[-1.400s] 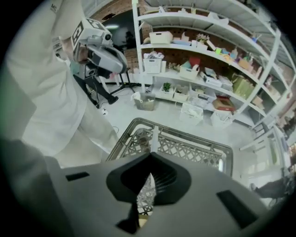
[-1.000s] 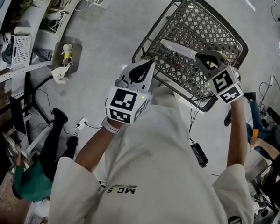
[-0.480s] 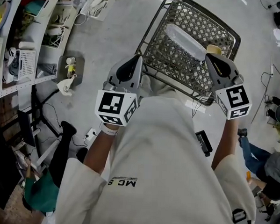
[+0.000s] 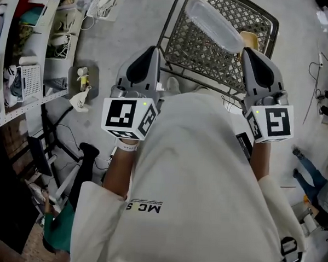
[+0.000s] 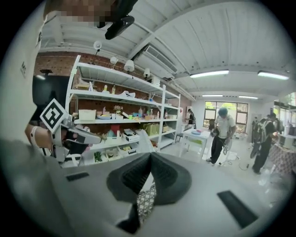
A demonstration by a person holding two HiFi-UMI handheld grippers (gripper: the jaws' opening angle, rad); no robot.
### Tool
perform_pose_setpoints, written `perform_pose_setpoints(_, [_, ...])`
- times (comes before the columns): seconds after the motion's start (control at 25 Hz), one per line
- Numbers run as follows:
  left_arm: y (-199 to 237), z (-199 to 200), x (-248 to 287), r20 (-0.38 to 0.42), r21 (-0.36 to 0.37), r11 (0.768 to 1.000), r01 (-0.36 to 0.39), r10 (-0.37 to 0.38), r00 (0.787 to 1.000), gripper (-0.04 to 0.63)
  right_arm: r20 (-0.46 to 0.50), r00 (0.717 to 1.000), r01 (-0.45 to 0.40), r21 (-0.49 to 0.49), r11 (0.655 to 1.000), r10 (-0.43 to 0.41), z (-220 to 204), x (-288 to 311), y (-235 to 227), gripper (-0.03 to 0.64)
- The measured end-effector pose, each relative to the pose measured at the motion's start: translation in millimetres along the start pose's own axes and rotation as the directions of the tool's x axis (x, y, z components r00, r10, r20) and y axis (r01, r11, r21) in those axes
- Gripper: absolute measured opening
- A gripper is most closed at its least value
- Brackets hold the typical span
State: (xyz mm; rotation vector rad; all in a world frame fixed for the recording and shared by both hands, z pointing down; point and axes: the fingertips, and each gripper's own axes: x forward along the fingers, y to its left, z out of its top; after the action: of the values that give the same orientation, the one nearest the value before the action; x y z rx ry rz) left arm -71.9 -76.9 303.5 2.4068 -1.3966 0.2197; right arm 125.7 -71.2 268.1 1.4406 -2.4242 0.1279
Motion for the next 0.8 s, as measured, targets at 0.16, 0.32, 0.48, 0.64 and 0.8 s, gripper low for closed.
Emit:
perform_pose_setpoints(0.16, [-4.6,-1.4,-0.5,-0.01,0.0,1.0,0.024,-0.024,1.0,0.021,0.035,0.999,0.034,0.025,0.999,-0.035,2.7,-5.6,6.3,0.017])
perform_pose_setpoints(0.32, [-12.6,-1.6,3.5,-0.022,0.01,0.999,0.049,-0.049,0.999,0.021,0.035,0.998,0.045,0.033,0.998,-0.046,-2.0,-13.1,2.8,0.017])
perform_pose_setpoints(0.48, [-19.4,-3.8,6.6,-0.031,0.014,0.997,0.071,-0.071,0.997,0.021,0.009,0.998,0.062,0.039,0.997,-0.062,-14.5,-19.3,0.1,0.017])
perform_pose_setpoints(0.64, [-28.0,-11.6,9.5,-0.047,0.01,0.996,0.089,-0.088,0.995,0.021,-0.019,0.996,0.093,0.058,0.994,-0.092,-26.1,-27.3,-1.4,0.017])
perform_pose_setpoints(0.8, [-33.3,-12.7,12.2,-0.05,0.003,0.994,0.107,-0.107,0.993,0.021,-0.031,0.994,0.104,0.067,0.992,-0.102,-29.8,-30.6,-2.3,0.017])
